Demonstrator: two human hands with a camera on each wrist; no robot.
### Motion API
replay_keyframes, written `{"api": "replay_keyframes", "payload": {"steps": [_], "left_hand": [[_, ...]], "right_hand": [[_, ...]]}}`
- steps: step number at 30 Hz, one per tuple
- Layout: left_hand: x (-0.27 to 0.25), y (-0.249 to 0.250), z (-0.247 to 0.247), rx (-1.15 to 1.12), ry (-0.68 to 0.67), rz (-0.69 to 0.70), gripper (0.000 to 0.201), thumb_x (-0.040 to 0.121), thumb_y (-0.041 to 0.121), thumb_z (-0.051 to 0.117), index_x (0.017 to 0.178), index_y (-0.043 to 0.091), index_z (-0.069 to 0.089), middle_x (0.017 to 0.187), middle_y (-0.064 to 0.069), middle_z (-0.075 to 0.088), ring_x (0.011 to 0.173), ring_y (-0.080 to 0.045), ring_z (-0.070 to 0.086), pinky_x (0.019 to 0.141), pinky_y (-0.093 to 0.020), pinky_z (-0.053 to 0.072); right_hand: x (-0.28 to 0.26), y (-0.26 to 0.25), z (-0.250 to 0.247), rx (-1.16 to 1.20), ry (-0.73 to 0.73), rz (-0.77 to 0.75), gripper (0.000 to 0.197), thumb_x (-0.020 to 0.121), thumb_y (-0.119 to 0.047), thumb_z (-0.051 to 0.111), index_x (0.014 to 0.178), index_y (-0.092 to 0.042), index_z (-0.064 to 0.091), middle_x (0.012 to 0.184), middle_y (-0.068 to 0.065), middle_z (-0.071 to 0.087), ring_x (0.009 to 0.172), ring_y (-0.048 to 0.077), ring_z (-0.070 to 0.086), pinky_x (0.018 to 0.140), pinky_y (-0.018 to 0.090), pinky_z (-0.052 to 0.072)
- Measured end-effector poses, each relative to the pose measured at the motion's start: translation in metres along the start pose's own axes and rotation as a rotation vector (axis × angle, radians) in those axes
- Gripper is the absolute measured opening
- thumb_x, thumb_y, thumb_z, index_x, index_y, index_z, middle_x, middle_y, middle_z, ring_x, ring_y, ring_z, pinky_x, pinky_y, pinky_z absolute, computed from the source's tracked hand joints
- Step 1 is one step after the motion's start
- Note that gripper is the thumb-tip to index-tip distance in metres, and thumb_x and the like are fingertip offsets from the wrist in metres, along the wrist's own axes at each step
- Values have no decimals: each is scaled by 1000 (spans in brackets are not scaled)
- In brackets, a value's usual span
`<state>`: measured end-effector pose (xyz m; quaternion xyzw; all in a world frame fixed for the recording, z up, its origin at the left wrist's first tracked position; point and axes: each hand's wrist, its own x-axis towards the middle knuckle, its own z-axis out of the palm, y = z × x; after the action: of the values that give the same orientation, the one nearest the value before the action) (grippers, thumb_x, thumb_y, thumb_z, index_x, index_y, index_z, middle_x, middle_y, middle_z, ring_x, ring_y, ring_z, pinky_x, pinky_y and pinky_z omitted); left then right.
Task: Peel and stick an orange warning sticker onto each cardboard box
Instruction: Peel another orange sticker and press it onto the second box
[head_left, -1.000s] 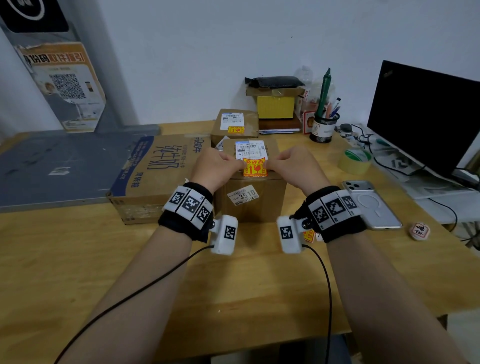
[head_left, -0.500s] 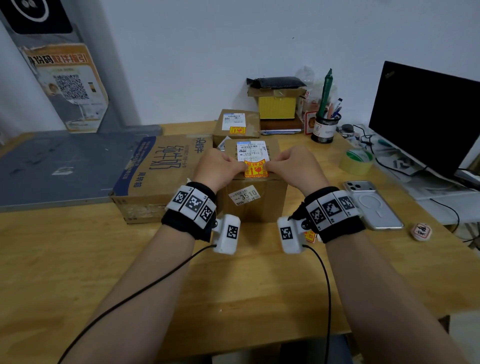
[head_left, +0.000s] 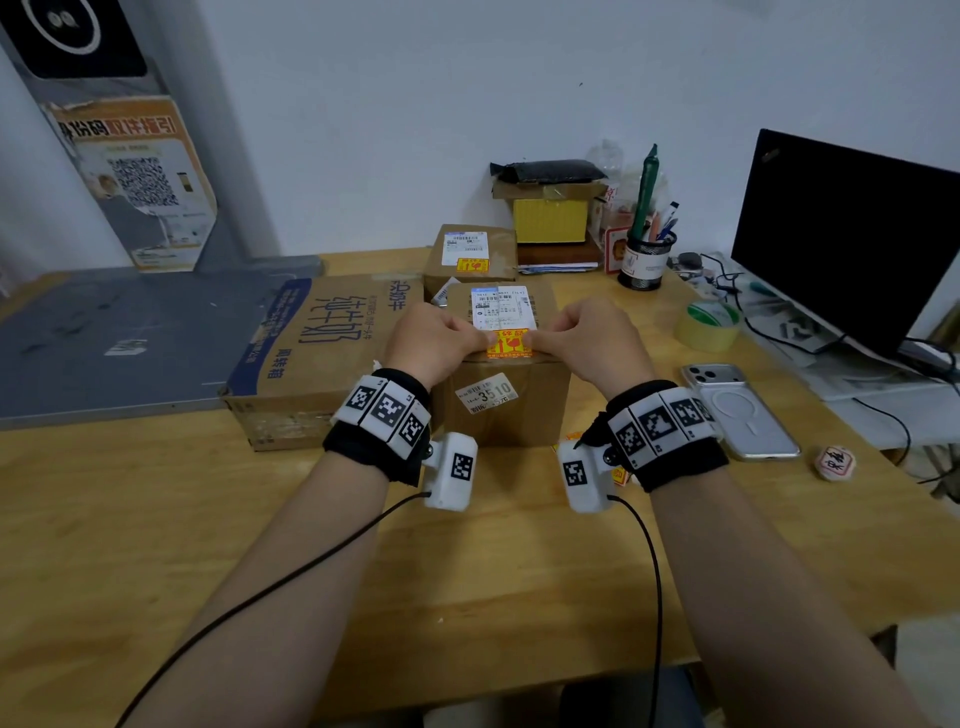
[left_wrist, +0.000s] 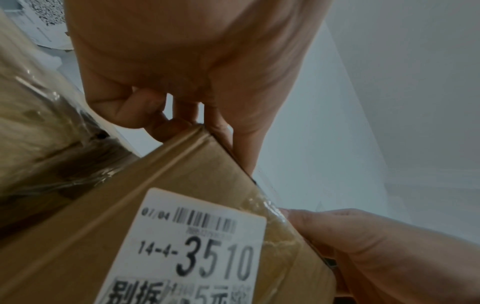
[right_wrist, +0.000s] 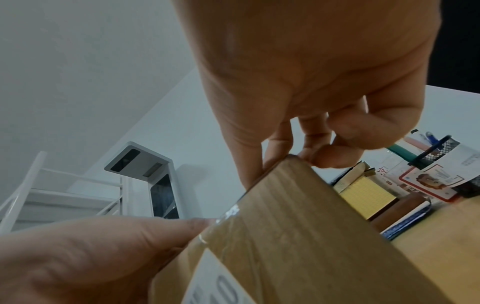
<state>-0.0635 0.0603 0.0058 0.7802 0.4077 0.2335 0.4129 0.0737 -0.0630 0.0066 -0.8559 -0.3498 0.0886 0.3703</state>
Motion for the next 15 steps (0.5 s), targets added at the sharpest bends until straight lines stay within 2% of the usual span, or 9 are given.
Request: {"api": "replay_keyframes", "payload": {"steps": [3, 4, 6, 8, 11, 13, 15], "left_hand": [[-1, -2, 0, -45, 15, 19, 15, 86, 34, 80, 85, 18, 81, 99, 2, 77, 100, -17, 69, 95, -41, 57], [0, -3, 0, -61, 19, 30, 15, 88, 33, 78, 87, 19, 82, 102, 1, 77, 104, -18, 68, 97, -41, 56], [-1, -6, -2, -81, 25, 63, 16, 93, 33, 73, 94, 20, 82, 111, -1, 77, 112, -20, 66, 101, -41, 54], [-1, -8, -2, -83, 21, 101, 20, 97, 34, 67, 100, 21, 82, 114, -1, 76, 113, -19, 64, 97, -35, 52], [-3, -8, -2, -102, 18, 123, 31, 103, 36, 54, 95, 23, 81, 100, 6, 74, 106, -16, 64, 78, -26, 45], [-3, -8, -2, -142, 18, 106, 37, 105, 37, 48, 90, 24, 80, 99, 6, 75, 105, -16, 65, 79, -28, 44], [-3, -9, -2, -177, 22, 94, 42, 106, 37, 45, 90, 23, 80, 108, 0, 77, 106, -18, 66, 83, -30, 46]], "right_hand": [[-5, 0, 0, 21, 77, -83, 31, 90, -46, 74, 70, -25, 64, 85, -8, 65, 86, 15, 62, 69, 31, 41], [-7, -1, 0, 73, 110, -130, 34, 96, -48, 66, 71, -25, 68, 93, -8, 66, 94, 15, 62, 75, 32, 41], [-12, -4, 0, 204, 119, -230, 53, 104, -55, 44, 79, -26, 80, 102, -10, 73, 110, 13, 63, 90, 35, 43], [-17, -5, 3, 247, 68, -291, 64, 104, -62, 30, 87, -33, 85, 111, -9, 74, 120, 13, 56, 105, 41, 40], [-24, -10, 8, 68, -35, -328, 59, 108, -56, 28, 95, -39, 84, 120, -3, 62, 120, 10, 40, 111, 45, 27], [-25, -12, 12, -33, -71, -314, 58, 109, -54, 27, 103, -40, 82, 124, -3, 62, 123, 12, 37, 112, 45, 22], [-22, -10, 16, -74, -71, -293, 57, 109, -54, 25, 109, -43, 80, 130, -4, 63, 130, 14, 37, 111, 45, 19]]}}
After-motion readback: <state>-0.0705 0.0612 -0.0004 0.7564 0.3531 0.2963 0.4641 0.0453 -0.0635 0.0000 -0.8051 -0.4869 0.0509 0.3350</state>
